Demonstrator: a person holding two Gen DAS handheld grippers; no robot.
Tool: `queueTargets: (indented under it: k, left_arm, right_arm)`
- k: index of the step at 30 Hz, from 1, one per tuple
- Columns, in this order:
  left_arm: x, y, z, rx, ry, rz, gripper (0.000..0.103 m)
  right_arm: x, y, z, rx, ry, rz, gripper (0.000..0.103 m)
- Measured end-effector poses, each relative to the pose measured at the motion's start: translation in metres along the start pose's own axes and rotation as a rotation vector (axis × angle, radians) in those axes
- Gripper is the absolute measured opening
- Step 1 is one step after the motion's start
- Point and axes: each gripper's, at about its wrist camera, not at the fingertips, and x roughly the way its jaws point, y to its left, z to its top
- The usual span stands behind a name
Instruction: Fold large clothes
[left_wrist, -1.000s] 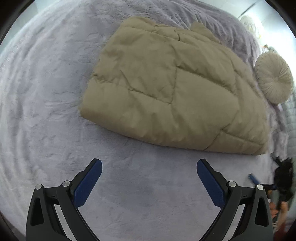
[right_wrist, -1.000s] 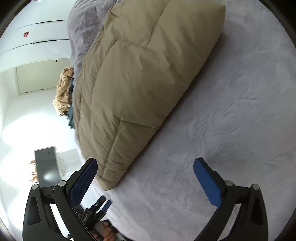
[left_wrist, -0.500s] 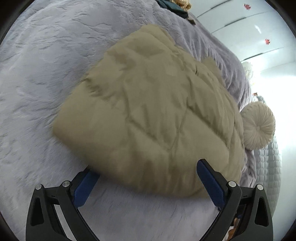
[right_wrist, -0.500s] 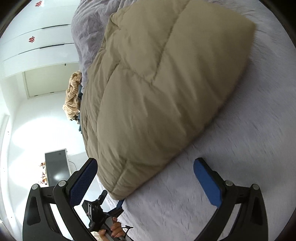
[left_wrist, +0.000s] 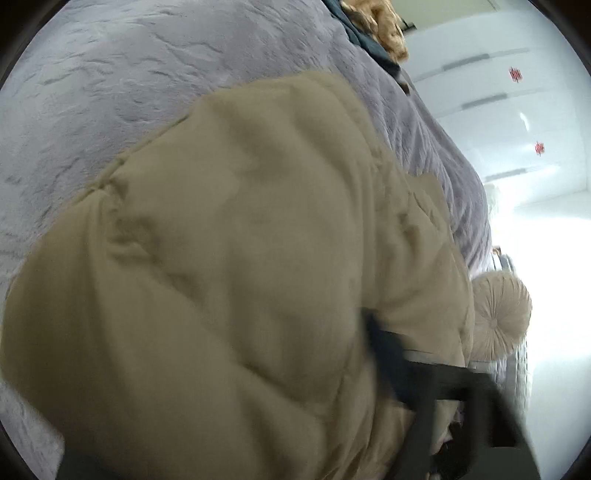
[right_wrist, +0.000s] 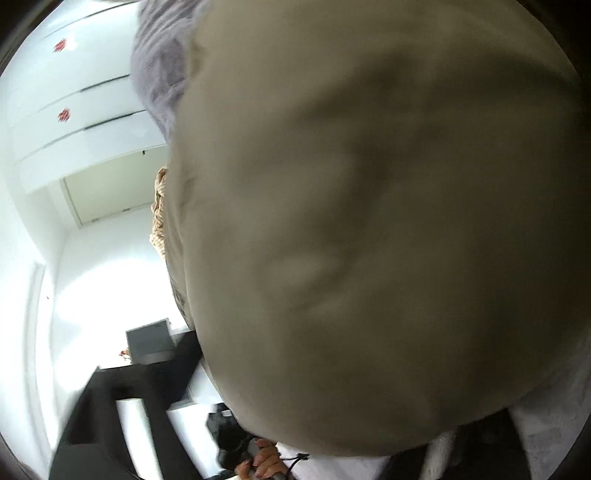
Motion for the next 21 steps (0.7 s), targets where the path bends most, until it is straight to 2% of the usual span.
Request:
queueTargets:
  k: [3,5,8,13,17,21]
  left_arm:
    - [-0.013,-0.012,0.001,0.069,0.006,-0.027,0.024]
    - [-0.025,-0.027,0.000,0.148,-0.005,-0.022,0.023]
    - [-0.048,-0.037,-0.003,0.206,-0.010,-0.057,0.023]
    - [-0.082,-0.040,-0.019,0.277,0.030,-0.086,0.023]
    - [-0.108,-0.028,-0.039,0.273,0.071,-0.094,0.023]
    - [-0.137,0.002,-0.065,0.241,0.121,-0.063,0.023]
  right_arm:
    - [-0.006,-0.001,-0.001,-0.010,0.009,0.034,0.039]
    - [-0.011,0.004,-0.003,-0.036,0.023,0.054,0.035]
    - [-0.020,0.009,-0.007,-0.061,0.031,0.070,0.033]
    - [-0.046,0.008,-0.024,-0.080,0.047,0.076,0.033]
    - [-0.066,0.002,-0.042,-0.077,0.070,0.058,0.033]
    - [-0.089,-0.023,-0.060,-0.028,0.089,0.054,0.033]
